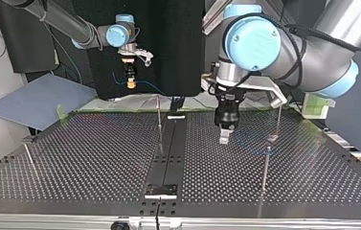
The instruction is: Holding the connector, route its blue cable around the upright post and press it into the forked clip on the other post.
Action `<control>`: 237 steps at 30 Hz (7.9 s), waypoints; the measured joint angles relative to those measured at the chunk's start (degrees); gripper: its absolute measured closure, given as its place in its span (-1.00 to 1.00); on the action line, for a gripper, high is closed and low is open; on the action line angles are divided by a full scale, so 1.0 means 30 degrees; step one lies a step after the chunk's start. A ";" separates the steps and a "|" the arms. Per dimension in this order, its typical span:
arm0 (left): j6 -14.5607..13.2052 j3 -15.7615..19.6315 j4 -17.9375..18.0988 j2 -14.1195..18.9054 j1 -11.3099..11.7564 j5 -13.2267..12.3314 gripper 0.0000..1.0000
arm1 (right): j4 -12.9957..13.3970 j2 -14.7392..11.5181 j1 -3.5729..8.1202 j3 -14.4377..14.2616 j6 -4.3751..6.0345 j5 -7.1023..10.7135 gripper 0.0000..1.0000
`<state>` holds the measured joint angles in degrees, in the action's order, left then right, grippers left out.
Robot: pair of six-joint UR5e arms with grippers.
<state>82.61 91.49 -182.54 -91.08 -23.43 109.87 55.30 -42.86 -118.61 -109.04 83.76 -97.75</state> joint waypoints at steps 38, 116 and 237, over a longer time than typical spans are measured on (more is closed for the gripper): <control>-0.0883 0.0371 0.1953 -0.1142 0.1204 0.2881 -1.00 | -0.0096 0.0000 -0.0001 0.0001 -0.0033 0.0001 1.00; 0.0753 -0.7057 -0.1940 -0.5878 0.3305 0.0796 -1.00 | -0.0027 0.0001 0.0064 -0.0006 -0.0027 0.0147 1.00; -0.1626 0.0240 0.8330 -1.4355 -0.2999 0.4518 -1.00 | 0.0168 0.0008 -0.0185 -0.0028 -0.0251 0.1895 1.00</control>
<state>77.74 92.21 -157.55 -134.15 -32.43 123.42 55.80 -42.83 -119.16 -109.13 83.00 -92.06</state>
